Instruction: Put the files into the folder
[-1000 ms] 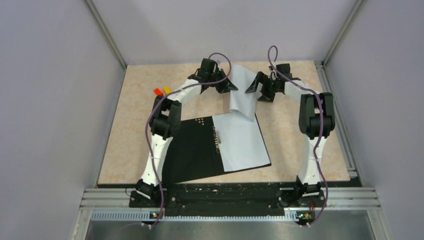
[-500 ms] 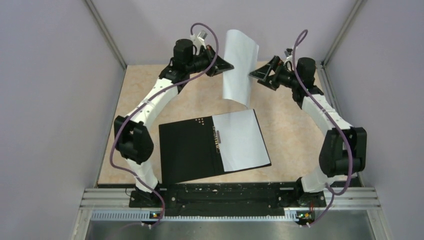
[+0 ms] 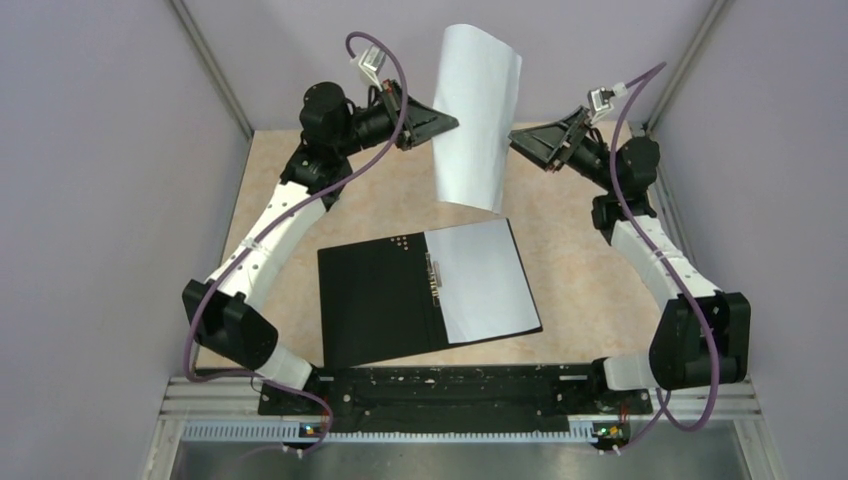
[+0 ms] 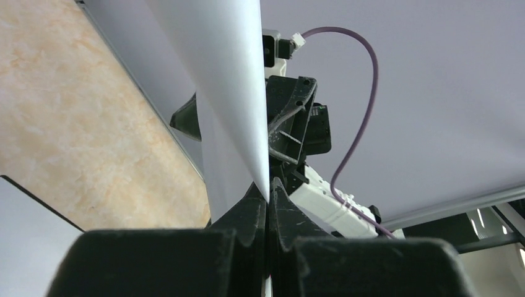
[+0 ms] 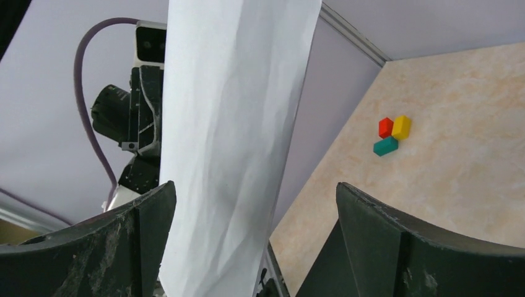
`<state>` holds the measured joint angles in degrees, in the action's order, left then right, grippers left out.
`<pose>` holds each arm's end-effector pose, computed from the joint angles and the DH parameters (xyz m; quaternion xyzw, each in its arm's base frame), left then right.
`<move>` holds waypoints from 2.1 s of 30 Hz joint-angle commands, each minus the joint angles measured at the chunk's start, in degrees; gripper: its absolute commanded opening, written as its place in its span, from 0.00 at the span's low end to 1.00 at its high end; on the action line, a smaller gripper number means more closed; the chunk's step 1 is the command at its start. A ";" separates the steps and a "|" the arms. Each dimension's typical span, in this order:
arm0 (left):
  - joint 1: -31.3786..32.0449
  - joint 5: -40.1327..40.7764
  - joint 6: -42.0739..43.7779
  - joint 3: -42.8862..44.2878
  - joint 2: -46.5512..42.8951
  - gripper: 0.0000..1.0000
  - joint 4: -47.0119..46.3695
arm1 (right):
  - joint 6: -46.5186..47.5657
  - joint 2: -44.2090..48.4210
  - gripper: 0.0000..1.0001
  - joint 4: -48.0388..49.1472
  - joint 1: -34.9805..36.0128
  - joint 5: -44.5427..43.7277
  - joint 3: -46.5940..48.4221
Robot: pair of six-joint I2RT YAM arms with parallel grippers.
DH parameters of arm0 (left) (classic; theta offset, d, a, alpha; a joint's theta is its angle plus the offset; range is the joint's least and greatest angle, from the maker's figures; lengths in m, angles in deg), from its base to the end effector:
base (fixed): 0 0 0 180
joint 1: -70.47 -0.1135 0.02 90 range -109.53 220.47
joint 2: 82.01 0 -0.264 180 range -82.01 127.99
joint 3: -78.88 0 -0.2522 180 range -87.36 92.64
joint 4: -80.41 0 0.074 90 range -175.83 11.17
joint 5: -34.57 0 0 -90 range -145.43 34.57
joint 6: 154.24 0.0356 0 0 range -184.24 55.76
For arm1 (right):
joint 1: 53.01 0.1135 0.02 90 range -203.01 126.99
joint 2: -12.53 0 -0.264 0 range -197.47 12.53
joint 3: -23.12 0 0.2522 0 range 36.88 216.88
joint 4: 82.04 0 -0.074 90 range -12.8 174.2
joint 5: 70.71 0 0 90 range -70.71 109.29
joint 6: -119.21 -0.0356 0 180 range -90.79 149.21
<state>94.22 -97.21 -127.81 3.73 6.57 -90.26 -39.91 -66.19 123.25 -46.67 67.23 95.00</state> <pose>0.3157 -0.1648 0.4602 0.0400 0.6733 -0.6539 0.3428 0.3068 0.0607 0.3733 -0.0031 0.6277 0.6415 0.4410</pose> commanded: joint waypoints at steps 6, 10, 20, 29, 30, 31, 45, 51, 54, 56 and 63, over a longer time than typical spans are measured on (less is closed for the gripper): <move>-0.02 -3.12 -3.82 -2.98 -6.23 0.00 -7.74 | -9.09 1.67 0.99 17.23 3.19 0.65 3.13; -0.02 -3.97 -5.21 -3.79 -6.99 0.00 -9.90 | -8.30 1.49 0.99 16.58 5.27 0.67 5.39; -0.78 -5.12 -6.79 -5.74 -8.27 0.00 -12.62 | -10.21 1.00 0.97 19.08 6.28 0.36 5.75; -0.90 -6.38 -11.39 -5.17 -8.87 0.00 -17.95 | -9.89 -0.56 0.99 19.99 7.16 0.65 5.00; -0.90 -6.45 -11.40 -5.14 -8.98 0.00 -17.92 | -9.97 -0.80 0.99 20.21 7.59 0.61 5.41; -0.90 -6.46 -11.69 -5.13 -8.99 0.00 -18.02 | -9.93 -0.96 0.99 20.19 8.06 0.58 5.93; -1.91 -2.75 -2.48 -6.27 -11.06 0.00 -6.77 | -6.50 3.50 0.91 13.30 10.02 -1.35 6.89; -1.87 0.36 2.79 -8.53 -11.85 0.00 -1.85 | 2.20 9.00 0.70 -0.41 10.01 -4.66 4.75; -1.74 1.51 4.59 -9.26 -12.01 0.00 0.20 | 4.27 10.33 0.60 -4.30 10.03 -5.46 4.43; -1.33 2.47 5.93 -9.68 -12.12 0.00 1.58 | 5.26 10.51 0.52 -6.35 10.08 -5.68 4.57; 1.65 6.59 9.56 -14.59 -13.30 0.00 3.90 | 16.25 9.68 0.26 -24.67 10.15 -8.49 7.12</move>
<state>94.11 -93.80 -121.97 -8.20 -4.05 -87.11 -32.20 -56.46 110.88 -37.00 61.29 99.88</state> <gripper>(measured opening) 0.014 0.305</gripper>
